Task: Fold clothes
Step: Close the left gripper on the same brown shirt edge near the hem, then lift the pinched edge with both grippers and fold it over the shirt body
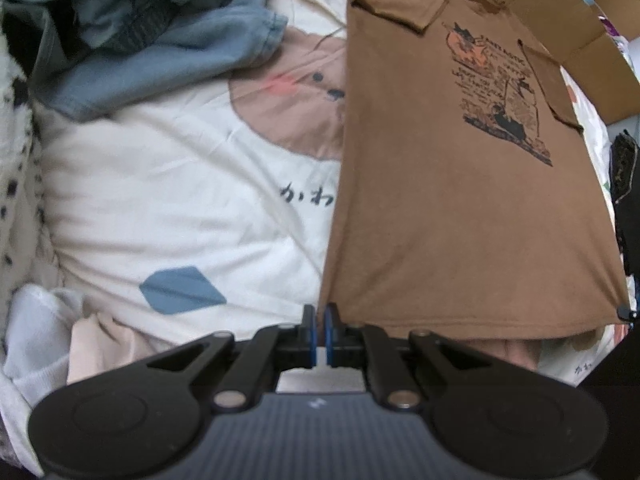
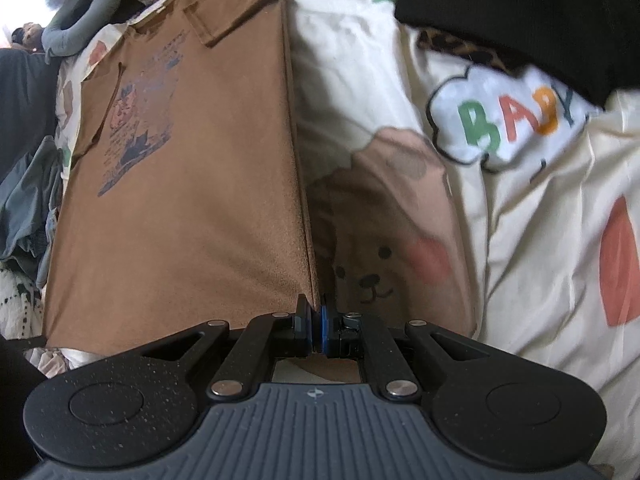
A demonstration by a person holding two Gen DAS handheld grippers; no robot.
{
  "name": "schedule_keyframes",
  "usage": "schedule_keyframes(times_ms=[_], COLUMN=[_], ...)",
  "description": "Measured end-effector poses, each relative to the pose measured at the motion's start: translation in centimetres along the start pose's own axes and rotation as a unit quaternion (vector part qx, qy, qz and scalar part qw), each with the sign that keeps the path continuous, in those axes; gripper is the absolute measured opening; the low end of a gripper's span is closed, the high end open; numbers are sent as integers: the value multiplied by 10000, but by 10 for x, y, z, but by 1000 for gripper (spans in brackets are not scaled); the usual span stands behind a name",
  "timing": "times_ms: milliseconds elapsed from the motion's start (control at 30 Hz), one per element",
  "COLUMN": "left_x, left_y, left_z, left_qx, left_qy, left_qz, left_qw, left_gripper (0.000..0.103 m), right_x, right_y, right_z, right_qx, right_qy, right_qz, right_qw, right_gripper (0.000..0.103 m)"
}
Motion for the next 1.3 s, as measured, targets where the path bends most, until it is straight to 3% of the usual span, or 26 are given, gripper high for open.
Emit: schedule_keyframes(times_ms=[267,533,1067,1300], left_x=[0,3,4,5], left_y=[-3,-7,-59,-44], left_z=[-13,-2,14,39], left_qx=[-132,-114,-388,-11], left_qy=[-13,25,1,-231], left_qz=[80,-49,-186,93], left_qw=[9999,9999,9991,9997], left_gripper=[4,3,3,3], right_x=[8,8,14,5], right_y=[-4,-3,-50,-41], right_z=[-19,0,29,50], right_qx=[-113,-68,-248,-37], right_qy=[35,112,116,374], right_qz=[-127,-72,-53,-156], right_qw=[9998,9999,9996,9992], right_gripper=[2,2,2,2])
Point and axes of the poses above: each gripper's, at about its wrist camera, not at the fingertips, and z roughly against the way its jaws point, x to its right, y to its top, the point moved 8 cm from there along -z, roughly the way its jaws point, and after that the axes turned 3 degrees about -x, right-handed, at the moved point
